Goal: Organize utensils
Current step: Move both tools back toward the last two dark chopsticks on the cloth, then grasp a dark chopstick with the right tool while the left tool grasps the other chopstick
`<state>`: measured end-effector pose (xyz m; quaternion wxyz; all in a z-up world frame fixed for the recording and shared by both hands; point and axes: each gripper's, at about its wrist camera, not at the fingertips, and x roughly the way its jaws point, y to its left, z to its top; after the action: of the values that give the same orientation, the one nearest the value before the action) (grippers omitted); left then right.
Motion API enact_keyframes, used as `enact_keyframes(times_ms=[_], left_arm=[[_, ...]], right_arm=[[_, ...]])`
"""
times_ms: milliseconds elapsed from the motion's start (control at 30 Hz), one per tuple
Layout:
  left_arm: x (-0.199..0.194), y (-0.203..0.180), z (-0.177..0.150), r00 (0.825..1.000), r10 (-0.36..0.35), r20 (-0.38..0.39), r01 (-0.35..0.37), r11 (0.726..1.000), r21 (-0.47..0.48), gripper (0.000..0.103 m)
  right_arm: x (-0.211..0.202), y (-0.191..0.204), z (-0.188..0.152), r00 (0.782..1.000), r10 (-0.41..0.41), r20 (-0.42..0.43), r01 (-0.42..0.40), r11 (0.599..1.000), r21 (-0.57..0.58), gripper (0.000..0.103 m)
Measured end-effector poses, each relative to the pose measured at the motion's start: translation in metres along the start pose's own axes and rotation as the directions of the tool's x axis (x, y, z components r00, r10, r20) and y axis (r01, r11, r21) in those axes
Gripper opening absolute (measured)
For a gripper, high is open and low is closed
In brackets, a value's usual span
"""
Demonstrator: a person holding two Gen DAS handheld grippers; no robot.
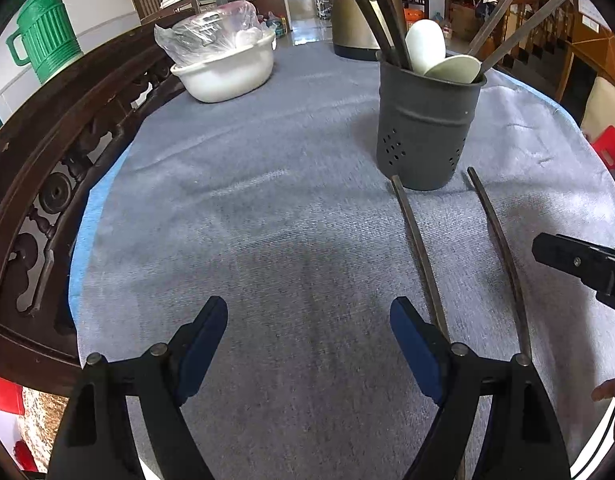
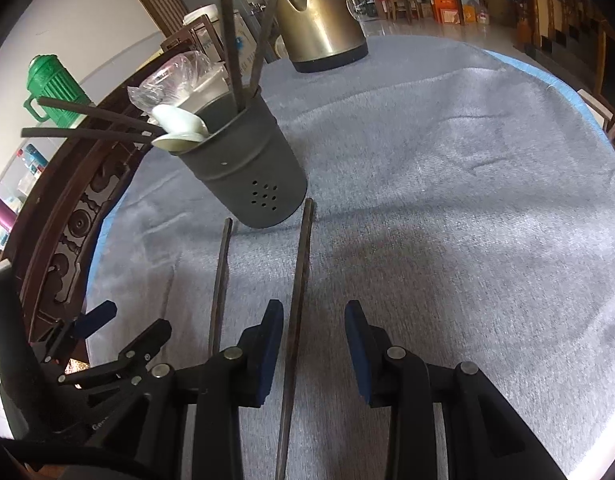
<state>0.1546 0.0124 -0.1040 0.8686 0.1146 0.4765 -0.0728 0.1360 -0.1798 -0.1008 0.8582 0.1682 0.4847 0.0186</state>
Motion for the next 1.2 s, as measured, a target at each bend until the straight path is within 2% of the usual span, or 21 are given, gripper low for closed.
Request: enact_keyframes(times_ms=[600,800,867,933,1033,1200], left_arm=[[0.029,-0.003,0.015,0.997,-0.017,-0.077,0.017,1.000,0.000,0.084],[0.037,-0.004,0.020,0.995,-0.032,-0.094,0.032,0.999,-0.001,0.084],[0.039,-0.002,0.022,0.994,-0.046,-0.102,0.044,0.999,-0.014,0.084],[0.042,0.000,0.025,0.992,-0.058,-0.109,0.056,0.998,-0.026,0.084],[0.045,0.001,0.026,0.987,-0.096,-0.132,0.090,0.995,-0.054,0.084],[0.049,-0.001,0.036,0.975,-0.163,-0.151,0.149,0.984,-0.095,0.084]], right_arm=[[0.039,0.002,0.021,0.995,-0.037,-0.089,0.038,0.999,0.016,0.035],[0.045,0.010,0.027,0.994,-0.068,-0.083,0.066,0.997,-0.026,0.034],[0.046,0.012,0.027,0.994,-0.079,-0.081,0.076,0.996,-0.045,0.031],[0.046,0.012,0.027,0.993,-0.087,-0.079,0.083,0.995,-0.056,0.020],[0.044,0.007,0.026,0.992,-0.095,-0.080,0.090,0.994,-0.060,0.012],[0.037,-0.005,0.020,0.992,-0.090,-0.086,0.088,0.996,-0.032,0.011]])
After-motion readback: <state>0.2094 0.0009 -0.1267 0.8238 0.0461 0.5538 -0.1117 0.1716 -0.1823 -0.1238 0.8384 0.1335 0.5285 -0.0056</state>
